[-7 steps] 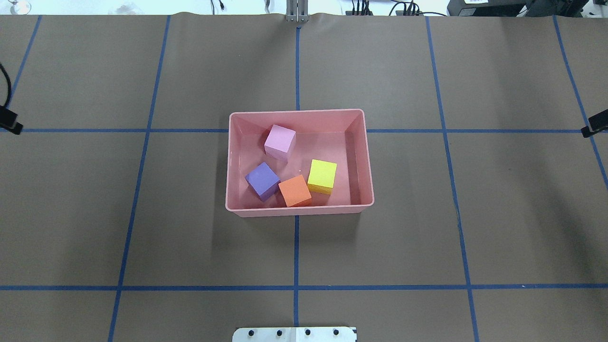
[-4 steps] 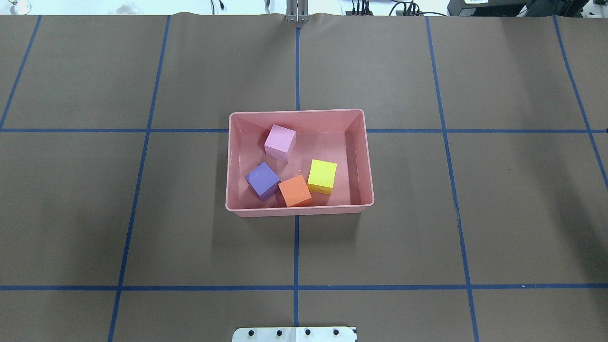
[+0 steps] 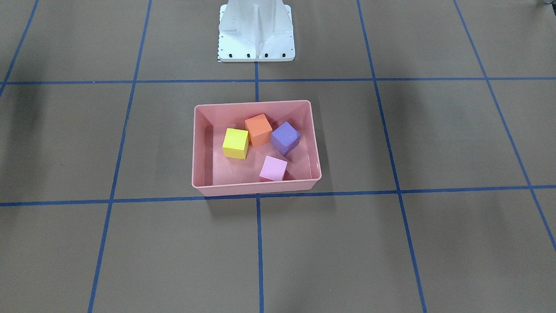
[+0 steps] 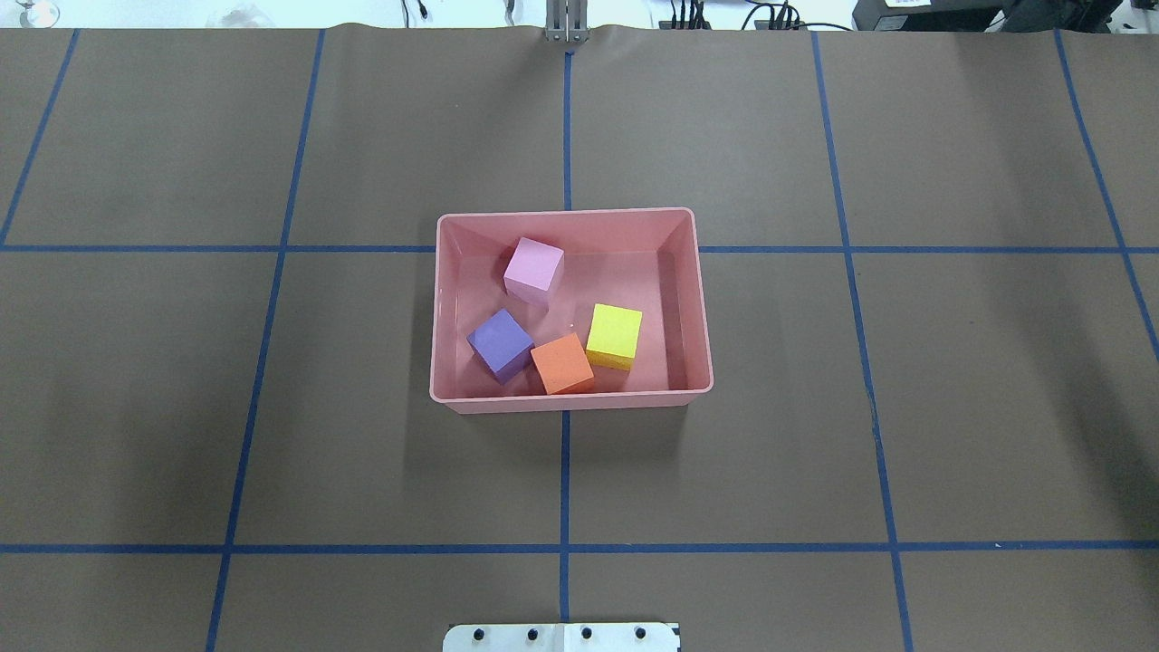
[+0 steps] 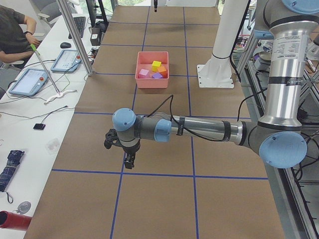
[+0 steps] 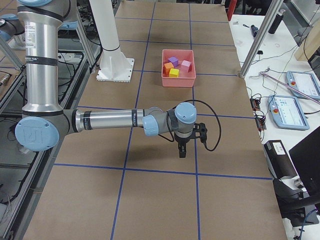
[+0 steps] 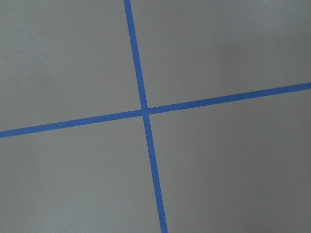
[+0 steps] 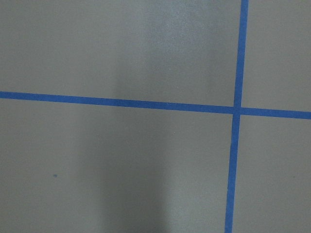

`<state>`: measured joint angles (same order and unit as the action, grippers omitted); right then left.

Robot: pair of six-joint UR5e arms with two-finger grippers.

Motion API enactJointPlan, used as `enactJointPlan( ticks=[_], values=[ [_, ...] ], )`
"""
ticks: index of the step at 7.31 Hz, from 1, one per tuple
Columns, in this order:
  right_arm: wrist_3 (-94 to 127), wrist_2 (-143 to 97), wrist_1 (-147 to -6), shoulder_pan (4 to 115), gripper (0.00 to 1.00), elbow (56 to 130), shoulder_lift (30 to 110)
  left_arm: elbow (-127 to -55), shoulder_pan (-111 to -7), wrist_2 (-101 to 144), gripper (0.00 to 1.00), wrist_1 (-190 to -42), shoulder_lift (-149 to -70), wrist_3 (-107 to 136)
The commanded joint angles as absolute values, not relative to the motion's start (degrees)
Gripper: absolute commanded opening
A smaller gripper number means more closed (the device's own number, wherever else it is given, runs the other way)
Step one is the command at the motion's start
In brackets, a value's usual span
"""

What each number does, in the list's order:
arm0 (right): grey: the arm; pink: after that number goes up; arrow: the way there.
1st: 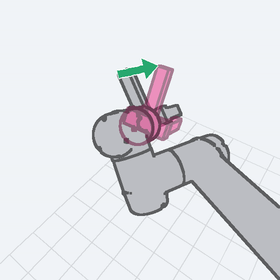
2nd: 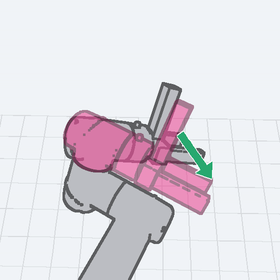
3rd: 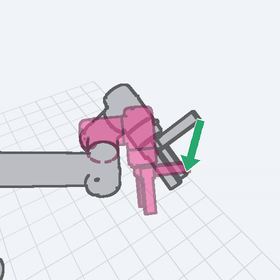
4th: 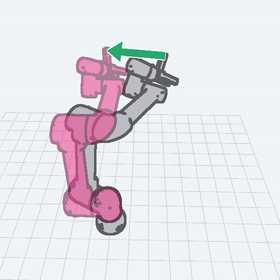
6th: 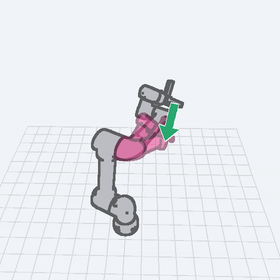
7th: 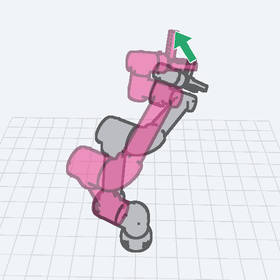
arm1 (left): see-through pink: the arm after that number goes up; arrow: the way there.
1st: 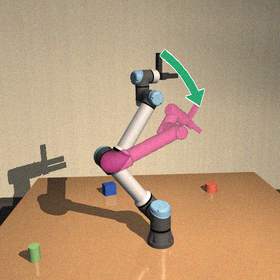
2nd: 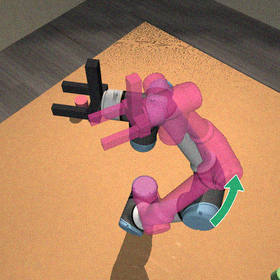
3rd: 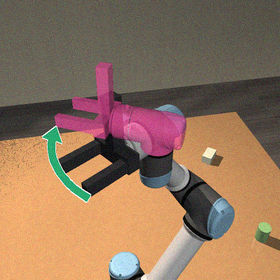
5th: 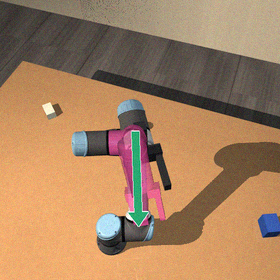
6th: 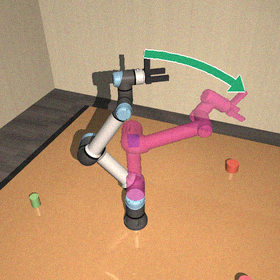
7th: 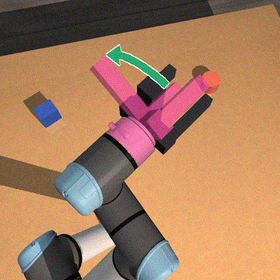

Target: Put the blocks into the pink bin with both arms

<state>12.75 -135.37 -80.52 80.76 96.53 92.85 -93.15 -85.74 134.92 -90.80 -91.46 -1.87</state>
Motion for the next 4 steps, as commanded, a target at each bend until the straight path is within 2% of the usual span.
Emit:
enactJointPlan(
  ticks=[1, 4],
  values=[
    [13.0, -134.3, -80.5, 80.9, 1.00, 96.5, 92.5, -93.1, -85.8, 135.2, 1.00, -89.8, -92.2, -1.2],
    [13.7, -135.0, -83.1, 81.9, 1.00, 96.8, 89.2, -92.8, -86.2, 136.7, 1.00, -84.6, -94.0, 2.8]
  ],
)
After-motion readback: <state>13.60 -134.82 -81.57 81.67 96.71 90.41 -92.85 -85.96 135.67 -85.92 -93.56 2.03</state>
